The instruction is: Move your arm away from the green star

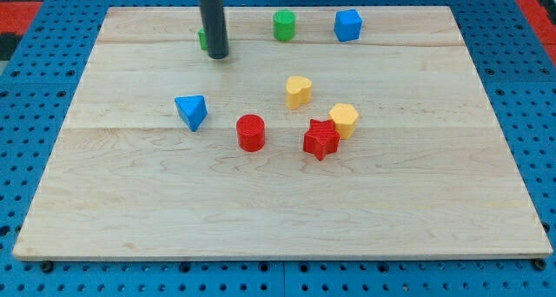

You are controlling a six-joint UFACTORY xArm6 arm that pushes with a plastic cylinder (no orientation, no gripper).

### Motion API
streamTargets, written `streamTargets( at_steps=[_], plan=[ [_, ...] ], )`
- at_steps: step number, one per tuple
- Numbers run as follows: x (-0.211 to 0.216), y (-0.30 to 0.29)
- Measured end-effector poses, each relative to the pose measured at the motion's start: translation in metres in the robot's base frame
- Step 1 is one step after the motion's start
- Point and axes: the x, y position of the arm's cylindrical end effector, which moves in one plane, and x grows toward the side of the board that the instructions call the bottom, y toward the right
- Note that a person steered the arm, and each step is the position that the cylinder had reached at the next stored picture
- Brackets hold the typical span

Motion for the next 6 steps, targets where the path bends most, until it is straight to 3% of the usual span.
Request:
streamTargets(
  at_steps=[1, 3, 4, 6],
  plan=[
    [-0.019, -0.022],
    [-0.019, 0.015],
    [0.028, 0.063],
    [0.079, 0.209]
  ],
)
